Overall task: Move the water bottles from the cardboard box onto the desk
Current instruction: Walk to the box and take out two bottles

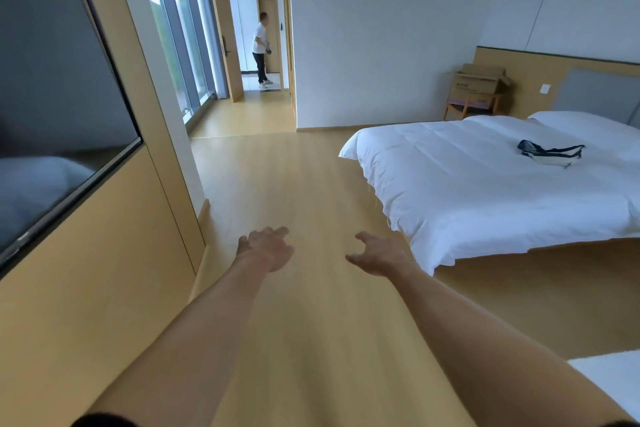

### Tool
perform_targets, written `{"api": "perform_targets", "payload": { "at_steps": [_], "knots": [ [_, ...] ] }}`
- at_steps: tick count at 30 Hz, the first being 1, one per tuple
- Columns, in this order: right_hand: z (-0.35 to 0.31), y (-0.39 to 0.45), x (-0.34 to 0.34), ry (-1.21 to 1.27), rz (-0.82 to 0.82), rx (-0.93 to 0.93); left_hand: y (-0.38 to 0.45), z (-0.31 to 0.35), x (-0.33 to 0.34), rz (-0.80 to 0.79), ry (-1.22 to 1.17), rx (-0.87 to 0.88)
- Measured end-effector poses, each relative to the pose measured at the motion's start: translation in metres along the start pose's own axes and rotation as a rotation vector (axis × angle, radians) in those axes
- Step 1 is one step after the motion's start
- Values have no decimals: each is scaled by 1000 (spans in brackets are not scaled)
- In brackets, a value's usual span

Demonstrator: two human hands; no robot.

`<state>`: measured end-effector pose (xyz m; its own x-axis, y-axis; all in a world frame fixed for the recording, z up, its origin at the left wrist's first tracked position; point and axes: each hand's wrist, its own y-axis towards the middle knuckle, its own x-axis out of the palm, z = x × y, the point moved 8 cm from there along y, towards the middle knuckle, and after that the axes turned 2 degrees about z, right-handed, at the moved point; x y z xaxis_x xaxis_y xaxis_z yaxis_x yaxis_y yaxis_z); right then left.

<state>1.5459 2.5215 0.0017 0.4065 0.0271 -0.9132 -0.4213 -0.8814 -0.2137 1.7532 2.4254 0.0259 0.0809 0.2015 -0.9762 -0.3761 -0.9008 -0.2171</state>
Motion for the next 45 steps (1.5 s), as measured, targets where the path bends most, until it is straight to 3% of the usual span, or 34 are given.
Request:
{"api": "perform_targets", "payload": {
  "at_steps": [10,23,34,45],
  "knots": [
    [4,204,-69,30,-18,-63,181,42,-61,17,-15,-49],
    [6,413,-96,33,-12,-19,405,52,-91,37,-50,-7],
    [-50,633,-115,-72,-23,60,647,12,-145,81,-81,96],
    [-103,805,-133,-58,-23,50,812,-7,-167,53,-67,95]
  ]
}}
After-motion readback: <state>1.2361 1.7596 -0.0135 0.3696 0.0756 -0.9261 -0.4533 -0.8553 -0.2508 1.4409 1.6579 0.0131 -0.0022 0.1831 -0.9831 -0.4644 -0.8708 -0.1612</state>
